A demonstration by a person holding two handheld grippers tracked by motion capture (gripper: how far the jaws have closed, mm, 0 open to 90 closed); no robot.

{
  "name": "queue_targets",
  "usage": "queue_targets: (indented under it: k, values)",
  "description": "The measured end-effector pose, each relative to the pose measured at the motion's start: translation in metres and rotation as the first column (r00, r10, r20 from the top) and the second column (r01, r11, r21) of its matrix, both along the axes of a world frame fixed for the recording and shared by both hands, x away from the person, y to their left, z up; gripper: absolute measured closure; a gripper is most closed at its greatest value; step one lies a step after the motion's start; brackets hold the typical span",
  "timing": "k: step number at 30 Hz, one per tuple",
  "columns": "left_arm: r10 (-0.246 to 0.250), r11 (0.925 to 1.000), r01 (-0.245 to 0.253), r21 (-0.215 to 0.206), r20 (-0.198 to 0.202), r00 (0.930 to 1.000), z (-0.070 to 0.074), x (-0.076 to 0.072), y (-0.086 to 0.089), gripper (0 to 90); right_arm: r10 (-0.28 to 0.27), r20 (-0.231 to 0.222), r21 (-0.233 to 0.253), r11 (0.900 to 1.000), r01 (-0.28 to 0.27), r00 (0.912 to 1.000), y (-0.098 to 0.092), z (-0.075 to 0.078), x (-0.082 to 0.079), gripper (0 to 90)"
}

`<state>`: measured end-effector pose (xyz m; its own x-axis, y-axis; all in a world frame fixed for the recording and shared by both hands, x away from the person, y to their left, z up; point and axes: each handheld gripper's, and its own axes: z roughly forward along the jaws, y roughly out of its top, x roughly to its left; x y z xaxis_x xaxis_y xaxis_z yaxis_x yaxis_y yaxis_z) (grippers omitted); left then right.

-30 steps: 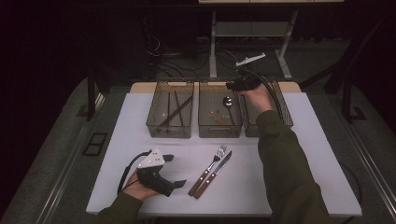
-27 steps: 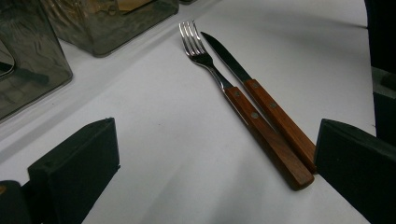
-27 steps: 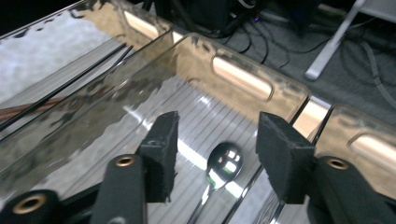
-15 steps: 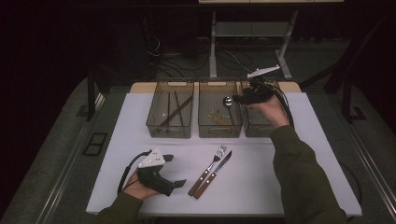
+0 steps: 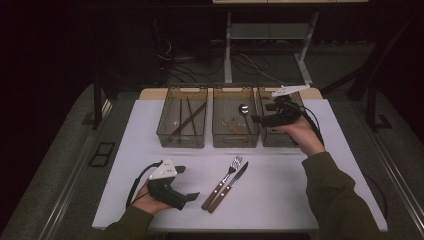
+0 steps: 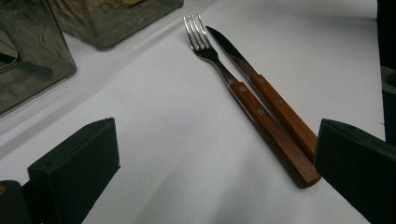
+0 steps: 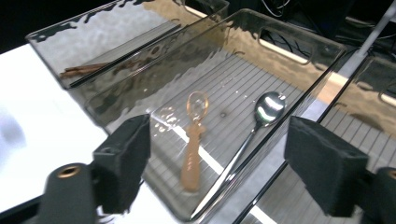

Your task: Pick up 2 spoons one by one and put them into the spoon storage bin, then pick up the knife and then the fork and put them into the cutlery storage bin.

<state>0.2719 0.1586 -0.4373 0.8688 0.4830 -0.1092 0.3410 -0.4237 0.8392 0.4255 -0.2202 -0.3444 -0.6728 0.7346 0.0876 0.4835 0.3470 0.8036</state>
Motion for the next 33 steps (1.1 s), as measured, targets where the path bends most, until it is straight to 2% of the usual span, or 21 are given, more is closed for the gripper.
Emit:
queue_targets:
  k: [4,8,18,25,31,33]
  values:
    - [0.003,1.0000,-0.003,-0.002,0.000,1.0000,0.000,-0.001,0.000,0.0,-0.007,-0.011,0.029,1.000,0.007,0.9999,-0.005,-0.004,-0.012,18.5]
    - [0.003,1.0000,-0.003,-0.001,-0.001,1.0000,0.000,0.000,0.000,0.0,-0.020,0.010,0.034,0.999,0.020,0.9997,-0.011,-0.008,-0.025,17.6]
    - [0.011,0.9999,-0.011,0.003,-0.001,0.9999,0.000,-0.001,0.000,0.0,0.007,0.028,0.057,0.998,-0.008,0.9996,-0.023,-0.024,-0.060,17.5]
    - [0.013,0.9998,-0.013,0.012,-0.006,0.9999,-0.001,0.000,0.001,0.0,0.016,0.038,0.027,0.999,-0.017,0.9991,-0.031,-0.037,-0.083,17.5]
    - [0.018,0.9997,-0.018,0.018,-0.004,0.9998,-0.001,0.000,0.000,0.0,0.015,0.025,0.026,1.000,-0.016,0.9996,-0.041,-0.051,-0.102,17.5]
    - [0.019,0.9996,-0.019,0.019,-0.004,0.9998,0.000,0.000,0.000,0.0,0.015,0.018,0.011,1.000,-0.015,0.9997,-0.044,-0.057,-0.107,17.6]
